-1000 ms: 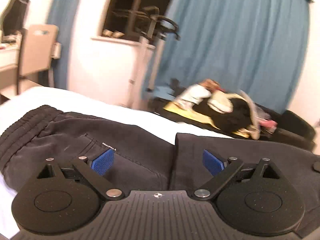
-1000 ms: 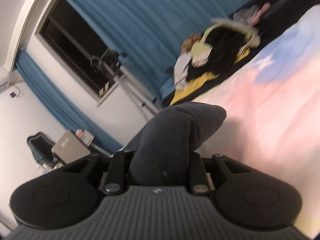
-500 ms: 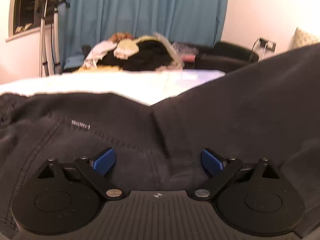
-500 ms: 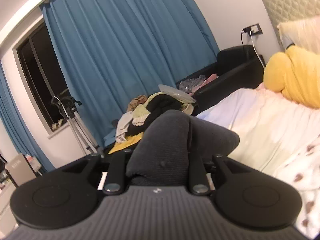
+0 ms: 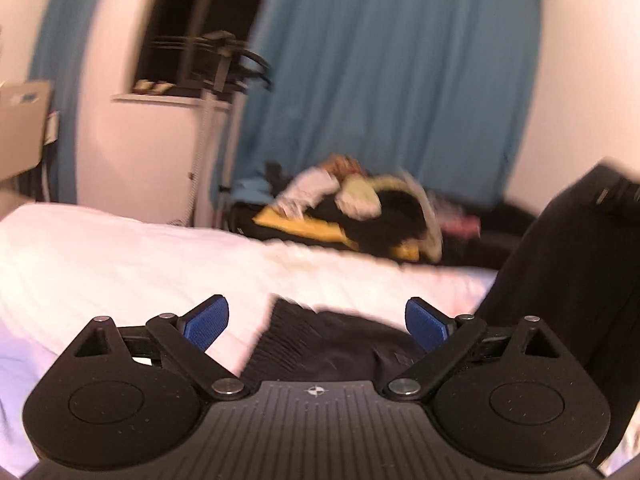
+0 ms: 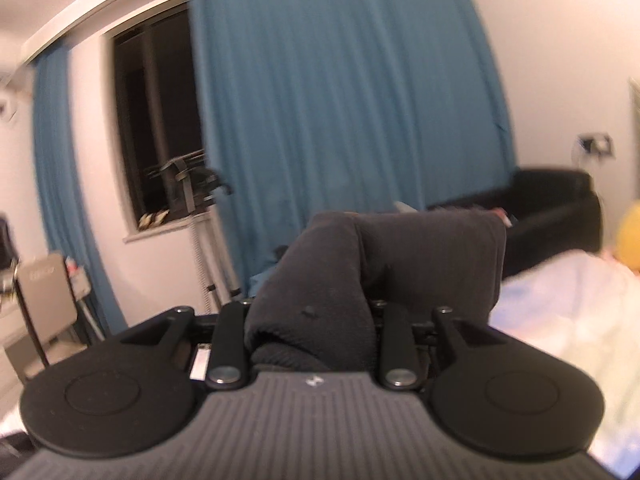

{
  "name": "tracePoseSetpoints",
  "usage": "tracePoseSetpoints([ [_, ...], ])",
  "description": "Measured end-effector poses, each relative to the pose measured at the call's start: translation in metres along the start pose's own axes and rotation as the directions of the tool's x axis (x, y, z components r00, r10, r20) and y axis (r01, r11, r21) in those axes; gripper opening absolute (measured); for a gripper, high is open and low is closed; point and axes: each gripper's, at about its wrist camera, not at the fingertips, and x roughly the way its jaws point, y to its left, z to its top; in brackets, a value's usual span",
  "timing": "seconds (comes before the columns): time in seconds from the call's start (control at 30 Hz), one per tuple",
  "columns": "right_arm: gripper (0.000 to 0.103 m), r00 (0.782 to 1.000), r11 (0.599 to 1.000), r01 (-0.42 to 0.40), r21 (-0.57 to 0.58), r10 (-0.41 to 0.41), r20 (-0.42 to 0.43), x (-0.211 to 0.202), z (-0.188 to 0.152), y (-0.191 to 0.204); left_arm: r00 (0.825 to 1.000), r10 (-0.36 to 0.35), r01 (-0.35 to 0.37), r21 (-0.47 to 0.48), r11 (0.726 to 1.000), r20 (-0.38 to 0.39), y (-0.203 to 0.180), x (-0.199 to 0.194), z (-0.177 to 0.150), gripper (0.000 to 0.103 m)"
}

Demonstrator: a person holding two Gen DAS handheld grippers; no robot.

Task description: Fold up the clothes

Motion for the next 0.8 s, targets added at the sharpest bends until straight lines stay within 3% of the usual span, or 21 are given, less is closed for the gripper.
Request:
tracePoseSetpoints([
  [0.1, 0.033, 0.998, 0.992, -0.057, -0.111, 0.055, -0.02, 0.032, -0.033, 0.068, 0.999, -0.001, 0.006, -0.096, 0.995, 0.052, 0.047, 0.006, 0.002, 0.097],
  [0.2, 0.034, 0.991, 0.97, -0.119, -0.213, 0.104, -0.081, 0.066, -0.077, 0.132, 0.998, 0.055, -0.045, -0.197, 0.979, 0.044, 0.093, 0.019, 0.001, 0.097],
  [0.3, 0.034, 0.962, 0.948, -0.181, -0.261, 0.116, -0.245, 0.11, -0.14, 0.179, 0.998, 0.05, -0.033, -0.345, 0.938, 0.04, 0.137, 0.02, 0.0, 0.097],
  [0.4, 0.041, 0.93, 0.934, -0.21, -0.289, 0.1, -0.354, 0.135, -0.192, 0.204, 0.997, 0.057, -0.034, -0.377, 0.926, 0.051, 0.16, 0.014, 0.001, 0.097],
  [0.5, 0.056, 0.933, 0.912, -0.244, -0.33, 0.128, -0.337, 0.131, -0.2, 0.213, 0.998, 0.045, -0.027, -0.407, 0.913, 0.035, 0.173, 0.013, 0.003, 0.097],
  [0.57, 0.06, 0.918, 0.902, -0.299, -0.312, 0.183, -0.351, 0.123, -0.19, 0.215, 0.998, 0.018, 0.008, -0.436, 0.9, 0.055, 0.179, 0.011, 0.005, 0.097],
  [0.6, 0.067, 0.905, 0.898, -0.33, -0.292, 0.212, -0.369, 0.116, -0.182, 0.214, 0.998, 0.005, 0.024, -0.445, 0.895, 0.064, 0.181, 0.009, 0.006, 0.097],
  [0.7, 0.081, 0.818, 0.879, -0.454, -0.149, 0.344, -0.461, 0.097, -0.157, 0.202, 0.997, -0.037, 0.063, -0.436, 0.898, 0.067, 0.177, 0.009, 0.007, 0.097],
  [0.73, 0.083, 0.798, 0.864, -0.485, -0.132, 0.377, -0.47, 0.083, -0.149, 0.197, 0.997, -0.05, 0.072, -0.426, 0.902, 0.063, 0.175, 0.01, 0.007, 0.097],
  [0.8, 0.086, 0.783, 0.843, -0.521, -0.136, 0.409, -0.468, 0.056, -0.133, 0.18, 0.996, -0.075, 0.09, -0.408, 0.908, 0.053, 0.167, 0.01, 0.008, 0.097],
])
